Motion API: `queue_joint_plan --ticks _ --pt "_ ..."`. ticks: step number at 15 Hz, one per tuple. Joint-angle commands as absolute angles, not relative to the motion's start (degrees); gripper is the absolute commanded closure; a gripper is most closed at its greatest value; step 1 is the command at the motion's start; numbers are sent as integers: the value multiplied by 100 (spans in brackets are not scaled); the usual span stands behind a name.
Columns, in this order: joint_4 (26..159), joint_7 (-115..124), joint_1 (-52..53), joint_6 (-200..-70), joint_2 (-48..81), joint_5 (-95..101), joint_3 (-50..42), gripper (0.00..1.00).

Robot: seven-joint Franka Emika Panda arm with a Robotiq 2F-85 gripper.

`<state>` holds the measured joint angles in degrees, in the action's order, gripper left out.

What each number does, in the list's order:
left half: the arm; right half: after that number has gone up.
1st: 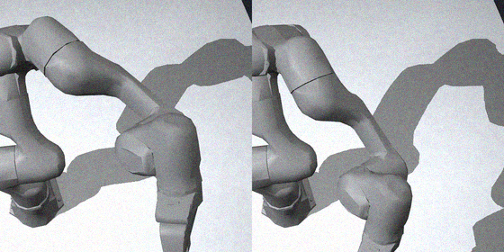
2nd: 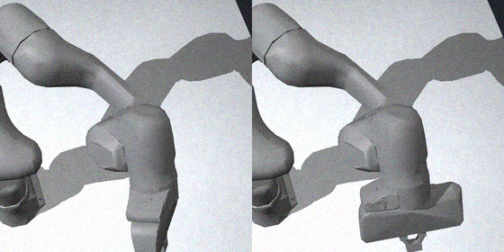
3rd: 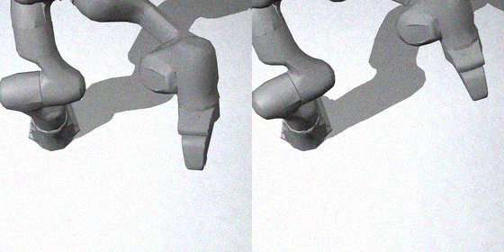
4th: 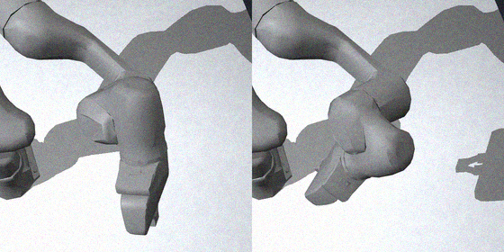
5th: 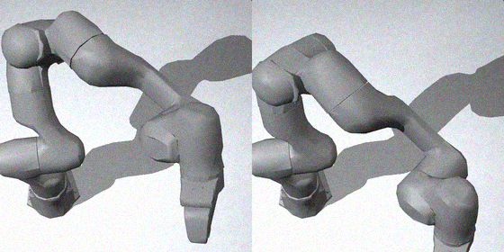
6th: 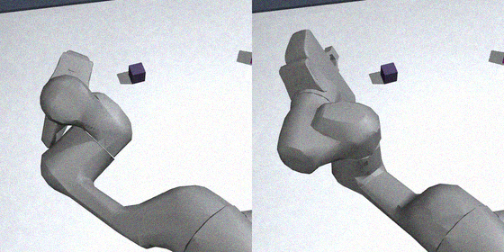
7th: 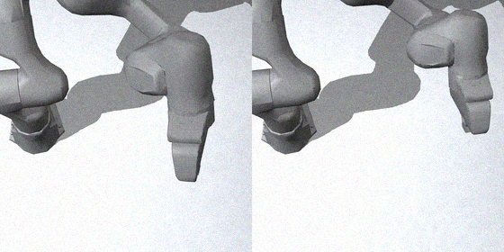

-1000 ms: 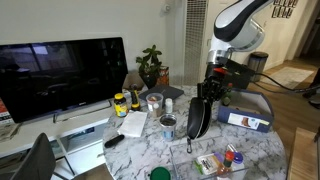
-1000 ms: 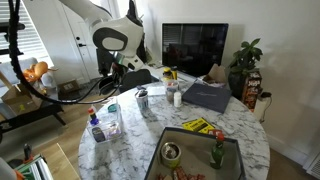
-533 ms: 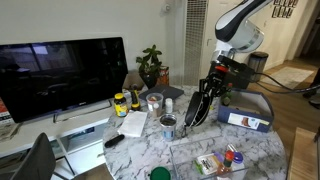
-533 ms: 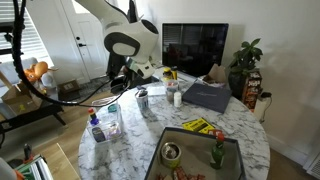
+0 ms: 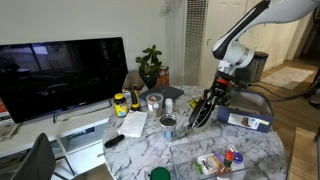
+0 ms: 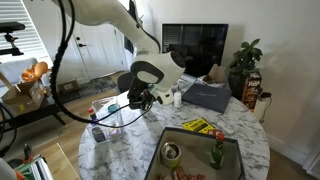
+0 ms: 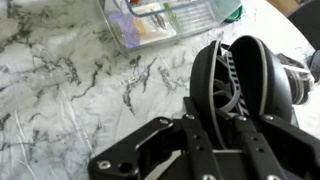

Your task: Move the case from the clear box to the middle of the table

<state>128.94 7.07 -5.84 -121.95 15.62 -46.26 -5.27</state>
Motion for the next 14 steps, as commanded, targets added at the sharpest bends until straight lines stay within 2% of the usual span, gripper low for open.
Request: queue_joint_plan --ticks 1,8,9,10,11,14 --pt "12042 552 -680 -11898 2499 -4656 -452 97" --pt "10594 -27 -862 -10203 3793 -4041 -356 97" --pt "10426 293 -796 -10102 3931 -3888 -426 65" --pt "10315 583 -744 -10133 4027 -3809 -493 64" --pt "10235 874 -707 -10240 4081 -3767 -545 59" --pt "10179 1650 -547 -10655 4029 -3551 -688 35"
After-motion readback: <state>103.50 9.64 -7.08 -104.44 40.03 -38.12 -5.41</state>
